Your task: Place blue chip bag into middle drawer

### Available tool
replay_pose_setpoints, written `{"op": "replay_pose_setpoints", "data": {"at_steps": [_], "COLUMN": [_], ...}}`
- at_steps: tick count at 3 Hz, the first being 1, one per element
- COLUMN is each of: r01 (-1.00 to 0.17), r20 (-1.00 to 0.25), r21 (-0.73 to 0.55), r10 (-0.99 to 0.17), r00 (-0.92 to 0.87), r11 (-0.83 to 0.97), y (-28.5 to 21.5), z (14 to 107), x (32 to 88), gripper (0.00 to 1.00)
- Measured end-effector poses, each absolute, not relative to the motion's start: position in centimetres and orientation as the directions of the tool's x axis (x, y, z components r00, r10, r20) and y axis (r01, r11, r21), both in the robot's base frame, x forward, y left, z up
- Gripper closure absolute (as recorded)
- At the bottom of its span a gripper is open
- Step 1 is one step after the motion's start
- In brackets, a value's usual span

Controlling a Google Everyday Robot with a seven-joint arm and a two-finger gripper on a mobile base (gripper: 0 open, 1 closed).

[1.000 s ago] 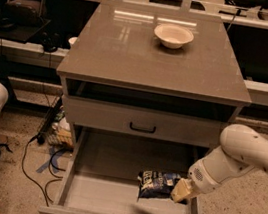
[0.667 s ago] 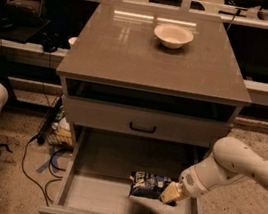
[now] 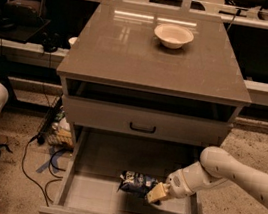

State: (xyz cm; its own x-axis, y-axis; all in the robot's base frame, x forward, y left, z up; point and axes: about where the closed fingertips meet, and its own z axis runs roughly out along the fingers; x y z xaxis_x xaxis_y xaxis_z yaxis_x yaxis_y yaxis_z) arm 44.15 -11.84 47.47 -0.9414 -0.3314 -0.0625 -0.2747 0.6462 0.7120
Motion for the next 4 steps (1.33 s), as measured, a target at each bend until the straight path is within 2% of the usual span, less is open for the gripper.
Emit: {"op": "replay_pose_setpoints", "data": {"at_steps": [3, 4], "r01": [-0.278, -0.278], "r20": [-0.041, -0.04], "r21": [0.727, 0.728], "r10": [-0.365, -0.366], "r00": [-0.93, -0.93], "r11": [0.628, 0.627], "y": [-8.7, -8.6], "z": [45.2, 45.2], "x": [45.1, 45.0], "gripper": [0.06, 0.0]}}
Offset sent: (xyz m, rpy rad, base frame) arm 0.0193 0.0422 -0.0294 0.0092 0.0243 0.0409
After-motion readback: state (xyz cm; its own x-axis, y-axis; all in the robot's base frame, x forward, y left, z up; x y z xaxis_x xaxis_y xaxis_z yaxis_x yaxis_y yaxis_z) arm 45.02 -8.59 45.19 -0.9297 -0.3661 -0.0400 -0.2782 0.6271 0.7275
